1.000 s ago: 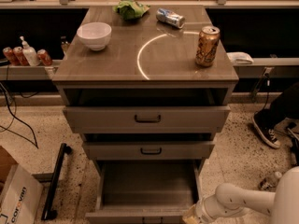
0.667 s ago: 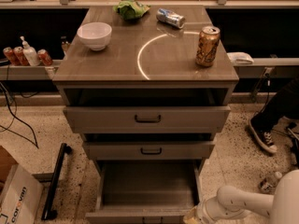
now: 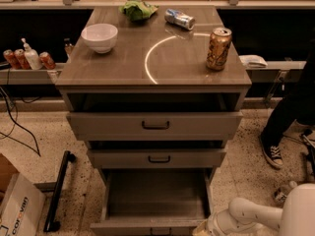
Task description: Close bottom drawer
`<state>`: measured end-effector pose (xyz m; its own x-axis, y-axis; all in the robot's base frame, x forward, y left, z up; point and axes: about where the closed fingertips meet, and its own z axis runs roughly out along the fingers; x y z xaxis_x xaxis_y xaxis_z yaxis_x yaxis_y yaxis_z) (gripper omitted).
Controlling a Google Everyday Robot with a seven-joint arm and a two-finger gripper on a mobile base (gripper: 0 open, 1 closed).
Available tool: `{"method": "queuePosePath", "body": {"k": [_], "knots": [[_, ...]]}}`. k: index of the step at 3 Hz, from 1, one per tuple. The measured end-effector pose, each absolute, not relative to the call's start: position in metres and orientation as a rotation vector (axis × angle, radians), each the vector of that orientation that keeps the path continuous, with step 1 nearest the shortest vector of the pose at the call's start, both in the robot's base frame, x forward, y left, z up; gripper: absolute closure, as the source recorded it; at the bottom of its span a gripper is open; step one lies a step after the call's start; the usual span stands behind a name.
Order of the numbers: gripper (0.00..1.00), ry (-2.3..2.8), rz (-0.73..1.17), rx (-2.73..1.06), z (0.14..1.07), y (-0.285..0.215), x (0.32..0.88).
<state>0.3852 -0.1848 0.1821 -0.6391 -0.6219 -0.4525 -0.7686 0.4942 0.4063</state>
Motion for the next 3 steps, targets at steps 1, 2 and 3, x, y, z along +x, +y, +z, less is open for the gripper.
{"method": "queuePosePath", "body": {"k": [1,2,3], "knots": [[1.0,2.48,0.875,-1.138,0.1716,-0.1799,0.4026],[1.0,2.479,0.875,-1.138,0.1716,-0.1798,0.4027],[1.0,2.446,0.819,-1.128,0.1679,-0.1723,0.4117]]}}
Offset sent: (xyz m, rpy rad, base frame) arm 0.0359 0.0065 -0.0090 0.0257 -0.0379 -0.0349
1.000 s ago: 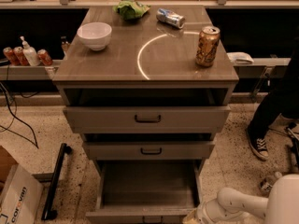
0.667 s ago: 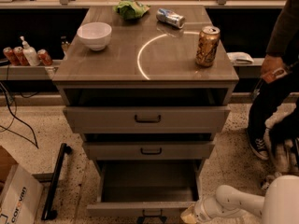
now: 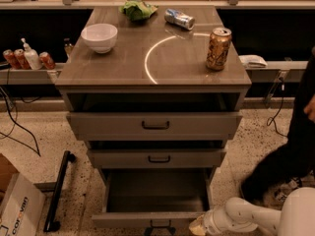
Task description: Close bottom drawer
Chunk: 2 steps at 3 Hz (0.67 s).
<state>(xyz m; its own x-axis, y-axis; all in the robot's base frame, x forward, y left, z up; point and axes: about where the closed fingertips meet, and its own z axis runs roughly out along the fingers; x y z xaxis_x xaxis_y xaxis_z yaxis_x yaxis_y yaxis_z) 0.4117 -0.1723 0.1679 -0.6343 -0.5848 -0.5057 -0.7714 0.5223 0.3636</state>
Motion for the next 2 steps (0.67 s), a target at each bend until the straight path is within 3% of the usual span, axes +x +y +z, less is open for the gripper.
{"method": "queuePosePath", "body": {"k": [2], "knots": [[1.0,2.319,0.732,-1.117,0.16,-0.152,0.46]]}}
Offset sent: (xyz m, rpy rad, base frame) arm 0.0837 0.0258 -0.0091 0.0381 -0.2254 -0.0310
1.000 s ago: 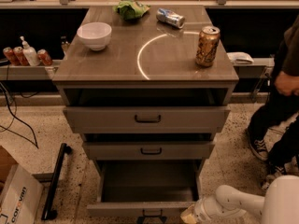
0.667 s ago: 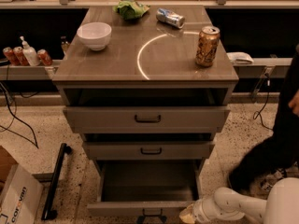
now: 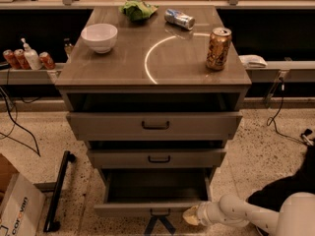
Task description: Close bottom drawer
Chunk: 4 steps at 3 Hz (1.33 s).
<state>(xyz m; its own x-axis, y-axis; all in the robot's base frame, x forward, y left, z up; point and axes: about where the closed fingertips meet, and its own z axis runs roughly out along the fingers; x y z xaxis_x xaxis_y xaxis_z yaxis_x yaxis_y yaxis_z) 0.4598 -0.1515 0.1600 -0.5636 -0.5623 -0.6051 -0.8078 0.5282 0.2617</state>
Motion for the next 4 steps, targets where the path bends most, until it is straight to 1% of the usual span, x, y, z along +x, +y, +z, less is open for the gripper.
{"method": "queuePosePath", "body": {"k": [2,4], "knots": [[0.98,2.241,0.704,-1.06,0.159,-0.155,0.504],[0.53,2.213,0.682,-1.015,0.164,-0.162,0.531]]}}
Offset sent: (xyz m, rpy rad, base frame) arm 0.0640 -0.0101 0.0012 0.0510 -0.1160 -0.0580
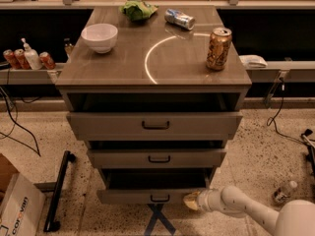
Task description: Close bottom drawer
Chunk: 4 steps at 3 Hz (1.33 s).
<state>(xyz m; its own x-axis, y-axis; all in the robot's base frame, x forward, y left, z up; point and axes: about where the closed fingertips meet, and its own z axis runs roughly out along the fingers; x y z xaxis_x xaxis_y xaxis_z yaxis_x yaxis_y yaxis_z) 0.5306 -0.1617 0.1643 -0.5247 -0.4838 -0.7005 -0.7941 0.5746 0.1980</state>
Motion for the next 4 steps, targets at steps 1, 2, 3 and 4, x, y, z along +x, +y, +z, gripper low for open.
{"method": "queuePosePath", "body": {"k": [1,2,3,4], "knots": [[0.28,2.2,0.664,-1.001,0.17,-0.164,0.545],[0.05,2.185,0.646,-0.994,0.177,-0.167,0.556],[0.0,2.185,0.649,-0.995,0.176,-0.165,0.555],[0.0,2.185,0.649,-0.995,0.176,-0.165,0.555]]}}
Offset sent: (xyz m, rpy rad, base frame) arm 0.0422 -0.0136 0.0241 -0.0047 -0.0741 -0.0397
